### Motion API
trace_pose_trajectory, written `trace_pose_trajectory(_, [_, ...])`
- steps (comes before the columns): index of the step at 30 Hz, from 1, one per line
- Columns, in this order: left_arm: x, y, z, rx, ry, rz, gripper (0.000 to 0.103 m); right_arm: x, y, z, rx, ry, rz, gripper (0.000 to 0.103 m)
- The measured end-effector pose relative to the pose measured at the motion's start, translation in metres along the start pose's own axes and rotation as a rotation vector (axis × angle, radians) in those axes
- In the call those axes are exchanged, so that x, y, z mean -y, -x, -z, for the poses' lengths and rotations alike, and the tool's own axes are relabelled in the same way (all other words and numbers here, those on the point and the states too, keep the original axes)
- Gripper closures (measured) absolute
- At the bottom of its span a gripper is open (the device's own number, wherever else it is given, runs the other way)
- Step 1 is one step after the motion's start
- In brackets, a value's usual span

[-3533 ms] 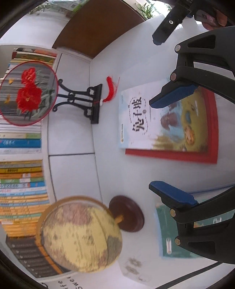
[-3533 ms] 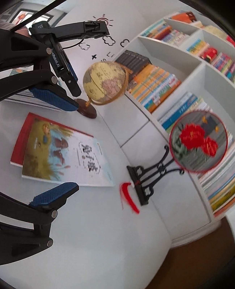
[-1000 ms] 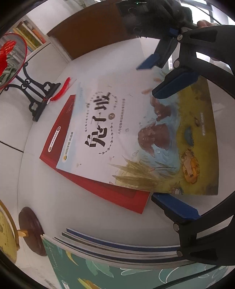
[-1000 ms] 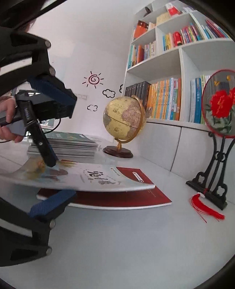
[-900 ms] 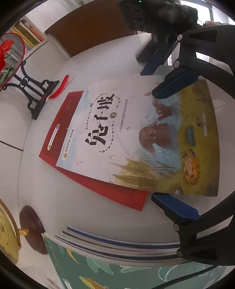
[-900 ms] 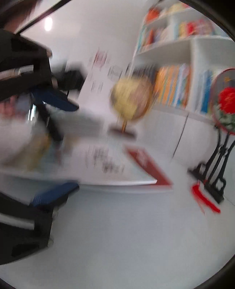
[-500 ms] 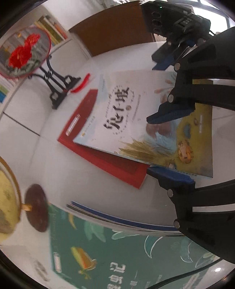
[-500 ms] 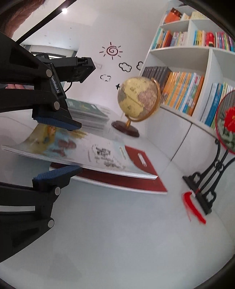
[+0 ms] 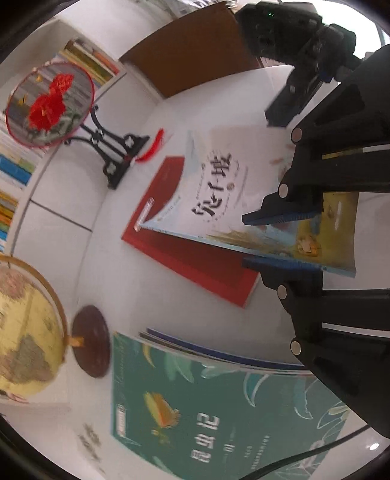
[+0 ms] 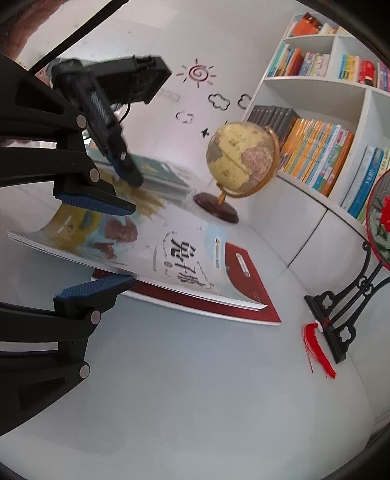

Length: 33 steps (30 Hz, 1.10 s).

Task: Organize books

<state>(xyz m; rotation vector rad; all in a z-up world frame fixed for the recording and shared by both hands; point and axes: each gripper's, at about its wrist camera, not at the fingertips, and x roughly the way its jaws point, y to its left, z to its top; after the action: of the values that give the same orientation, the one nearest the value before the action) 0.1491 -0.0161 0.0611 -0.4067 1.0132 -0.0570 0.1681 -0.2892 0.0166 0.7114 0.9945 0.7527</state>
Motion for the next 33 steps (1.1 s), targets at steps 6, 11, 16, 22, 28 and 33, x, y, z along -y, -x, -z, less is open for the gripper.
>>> trace_pose_trajectory(6, [-0.016,-0.006,0.005,-0.061,0.046,0.031,0.087,-0.012,-0.002,0.001,0.034,0.039,0.037,0.061])
trace_pose_trajectory(11, [-0.019,-0.009,0.008,-0.083,0.062,0.039,0.087,-0.006,-0.009,-0.001,0.025,0.024,0.127,0.061])
trace_pose_trajectory(16, [-0.011,-0.009,0.01,-0.082,-0.02,-0.006,0.087,0.003,-0.01,0.001,0.022,0.004,0.148,0.061])
trace_pose_trajectory(22, [-0.019,-0.019,0.011,-0.118,-0.005,-0.018,0.087,0.013,-0.016,0.001,-0.003,-0.033,0.161,0.058])
trace_pose_trajectory(28, [-0.017,-0.033,0.021,-0.176,0.021,0.061,0.086,0.013,-0.025,0.006,-0.069,-0.046,0.043,0.063])
trace_pose_trajectory(33, [-0.016,-0.026,0.021,-0.144,0.075,0.125,0.086,-0.005,-0.031,0.015,-0.038,0.039,0.169,0.093])
